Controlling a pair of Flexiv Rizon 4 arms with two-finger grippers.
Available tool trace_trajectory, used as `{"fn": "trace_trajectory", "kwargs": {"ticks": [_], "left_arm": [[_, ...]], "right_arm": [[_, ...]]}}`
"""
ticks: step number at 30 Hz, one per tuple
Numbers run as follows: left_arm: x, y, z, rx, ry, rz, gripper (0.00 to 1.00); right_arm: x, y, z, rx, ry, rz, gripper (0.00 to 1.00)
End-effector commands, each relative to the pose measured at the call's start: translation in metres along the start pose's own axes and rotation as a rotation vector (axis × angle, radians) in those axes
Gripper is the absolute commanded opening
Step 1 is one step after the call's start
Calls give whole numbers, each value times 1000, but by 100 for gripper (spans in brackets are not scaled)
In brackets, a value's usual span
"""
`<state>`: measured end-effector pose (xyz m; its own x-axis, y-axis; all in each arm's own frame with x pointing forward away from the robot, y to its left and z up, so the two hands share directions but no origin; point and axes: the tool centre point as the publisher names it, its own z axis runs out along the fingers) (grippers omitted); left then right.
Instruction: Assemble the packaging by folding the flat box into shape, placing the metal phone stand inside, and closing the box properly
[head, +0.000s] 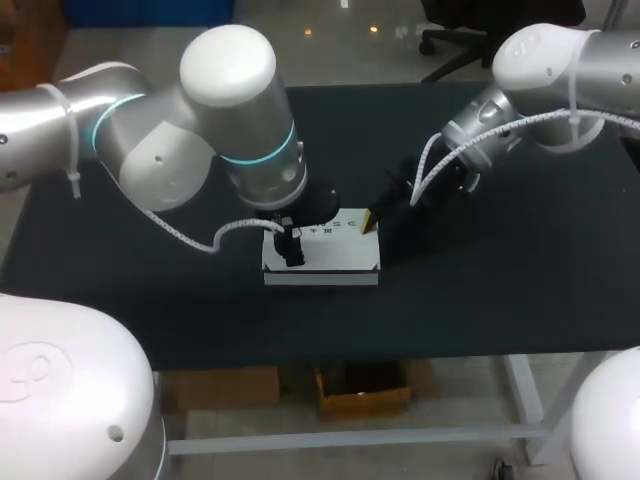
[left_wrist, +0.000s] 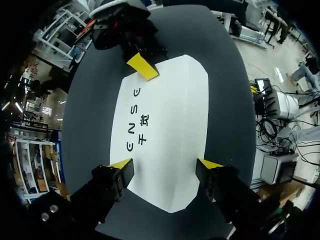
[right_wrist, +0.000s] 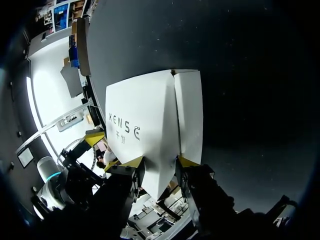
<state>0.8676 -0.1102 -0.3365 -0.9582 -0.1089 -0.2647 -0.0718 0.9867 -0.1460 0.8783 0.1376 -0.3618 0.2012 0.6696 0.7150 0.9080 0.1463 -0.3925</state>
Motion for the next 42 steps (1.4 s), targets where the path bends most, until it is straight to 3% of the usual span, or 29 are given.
{"fn": "trace_trajectory", "kwargs": {"ticks": [1,6,10,19,22,24,25,42], "left_arm": [[-1,0,6,6,-12,-4,82],[-1,1,8,15,-31,0,78],[-3,-1,10,17,-38,2,68],[-6,-4,16,8,-101,5,69],[-7,-6,18,8,-114,5,62],[-8,-6,20,5,-129,1,48],[-8,-6,20,6,-129,0,47],[0,-6,27,-6,-194,6,45]], "right_arm": [[-1,2,0,7,4,-2,37],[-1,1,0,7,3,-3,37],[-1,1,0,7,5,-5,37],[0,1,0,10,3,-11,36],[0,1,0,11,3,-14,36],[1,1,0,12,3,-15,36],[1,1,0,12,3,-15,36],[1,-3,1,9,4,-16,36]]}}
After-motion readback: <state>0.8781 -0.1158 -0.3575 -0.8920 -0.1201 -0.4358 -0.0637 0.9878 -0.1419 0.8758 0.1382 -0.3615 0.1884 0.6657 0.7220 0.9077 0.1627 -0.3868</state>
